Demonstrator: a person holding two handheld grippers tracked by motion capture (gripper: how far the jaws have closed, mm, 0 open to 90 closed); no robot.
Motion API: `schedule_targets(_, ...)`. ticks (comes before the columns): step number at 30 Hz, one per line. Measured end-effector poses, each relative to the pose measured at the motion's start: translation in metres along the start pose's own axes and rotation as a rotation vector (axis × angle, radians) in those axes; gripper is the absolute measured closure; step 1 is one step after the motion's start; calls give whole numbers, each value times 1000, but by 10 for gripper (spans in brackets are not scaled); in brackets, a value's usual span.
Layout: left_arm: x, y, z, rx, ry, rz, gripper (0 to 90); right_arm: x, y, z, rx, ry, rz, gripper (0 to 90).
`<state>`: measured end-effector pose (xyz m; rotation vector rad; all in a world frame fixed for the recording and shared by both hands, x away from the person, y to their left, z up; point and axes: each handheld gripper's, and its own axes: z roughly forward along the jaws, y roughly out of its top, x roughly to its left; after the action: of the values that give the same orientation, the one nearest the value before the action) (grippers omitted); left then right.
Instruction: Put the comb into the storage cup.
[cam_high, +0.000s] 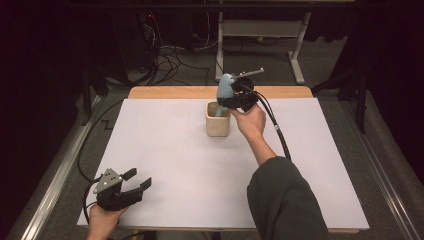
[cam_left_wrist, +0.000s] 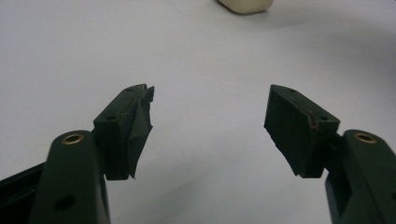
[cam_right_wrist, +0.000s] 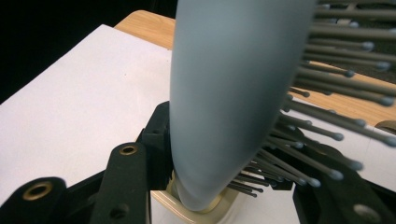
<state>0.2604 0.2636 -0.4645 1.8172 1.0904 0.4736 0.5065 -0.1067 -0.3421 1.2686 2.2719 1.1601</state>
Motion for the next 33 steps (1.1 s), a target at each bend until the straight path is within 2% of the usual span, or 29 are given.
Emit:
schedule_targets(24, 0, 1, -1, -6, 0, 1, 322, 7, -3, 10, 17, -10, -22, 538)
schedule_targets(33, 0, 1, -2, -7, -3, 2, 321, 6, -3, 10, 20, -18, -22, 517)
